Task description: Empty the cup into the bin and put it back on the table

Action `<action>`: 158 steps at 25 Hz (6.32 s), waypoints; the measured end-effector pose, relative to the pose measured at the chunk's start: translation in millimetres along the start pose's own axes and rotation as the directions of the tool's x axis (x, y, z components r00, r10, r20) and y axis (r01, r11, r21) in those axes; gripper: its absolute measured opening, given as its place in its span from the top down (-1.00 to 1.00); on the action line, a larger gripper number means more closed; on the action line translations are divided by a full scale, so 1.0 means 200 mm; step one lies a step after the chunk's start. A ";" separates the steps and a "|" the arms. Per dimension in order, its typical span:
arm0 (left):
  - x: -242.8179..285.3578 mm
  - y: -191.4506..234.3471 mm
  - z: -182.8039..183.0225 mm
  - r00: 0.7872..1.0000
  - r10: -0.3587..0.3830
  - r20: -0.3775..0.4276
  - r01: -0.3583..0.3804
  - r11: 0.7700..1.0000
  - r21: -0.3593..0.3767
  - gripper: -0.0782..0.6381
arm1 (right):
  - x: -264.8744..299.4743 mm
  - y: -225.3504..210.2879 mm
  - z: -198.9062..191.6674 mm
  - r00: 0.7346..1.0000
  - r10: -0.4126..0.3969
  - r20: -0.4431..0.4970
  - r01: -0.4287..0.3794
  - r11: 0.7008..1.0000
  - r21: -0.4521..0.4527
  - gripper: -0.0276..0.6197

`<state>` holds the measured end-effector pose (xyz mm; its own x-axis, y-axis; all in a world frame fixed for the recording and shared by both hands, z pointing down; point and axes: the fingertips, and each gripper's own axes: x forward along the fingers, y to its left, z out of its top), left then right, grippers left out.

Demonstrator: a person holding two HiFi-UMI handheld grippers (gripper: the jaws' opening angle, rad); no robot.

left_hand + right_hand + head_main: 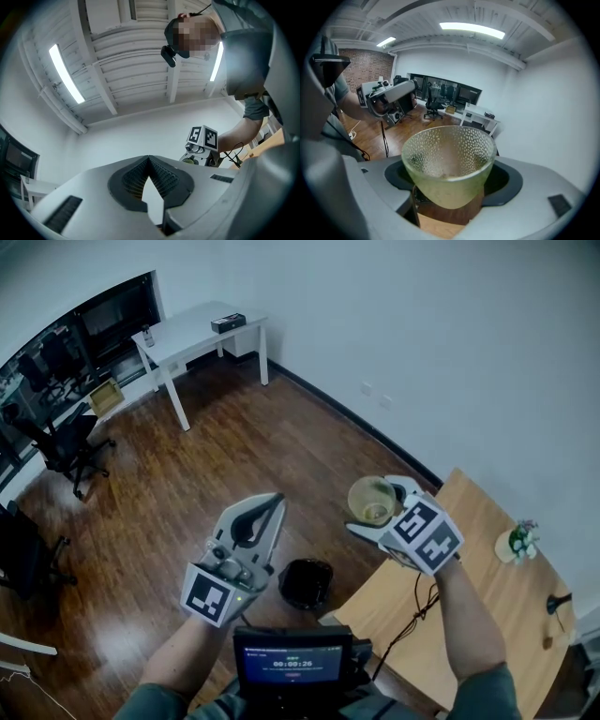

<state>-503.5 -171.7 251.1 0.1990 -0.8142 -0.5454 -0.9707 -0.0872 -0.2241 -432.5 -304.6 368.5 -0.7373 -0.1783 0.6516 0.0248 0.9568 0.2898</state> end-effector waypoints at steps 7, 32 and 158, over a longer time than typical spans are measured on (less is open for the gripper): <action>-0.02 0.10 -0.02 1.000 0.031 0.005 -0.031 0.999 -0.020 0.78 | 0.11 -0.04 -0.04 0.994 -0.007 -0.111 -0.001 0.997 -0.075 -0.30; 0.00 0.11 -0.06 0.998 0.055 -0.006 -0.055 0.998 -0.027 0.78 | 0.16 -0.21 -0.12 0.950 -0.149 -0.275 0.062 0.952 -0.299 -0.30; -0.15 0.12 -0.08 0.987 0.124 -0.099 -0.130 0.990 -0.053 0.78 | 0.16 -0.32 0.14 0.791 -0.540 -0.287 -0.002 0.466 -0.885 -0.29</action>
<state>-535.6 -158.9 275.3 0.0630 -0.8714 -0.4866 -0.9941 -0.0114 -0.1083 -476.6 -365.7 350.1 -0.4035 -0.7236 0.5601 0.6104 0.2431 0.7538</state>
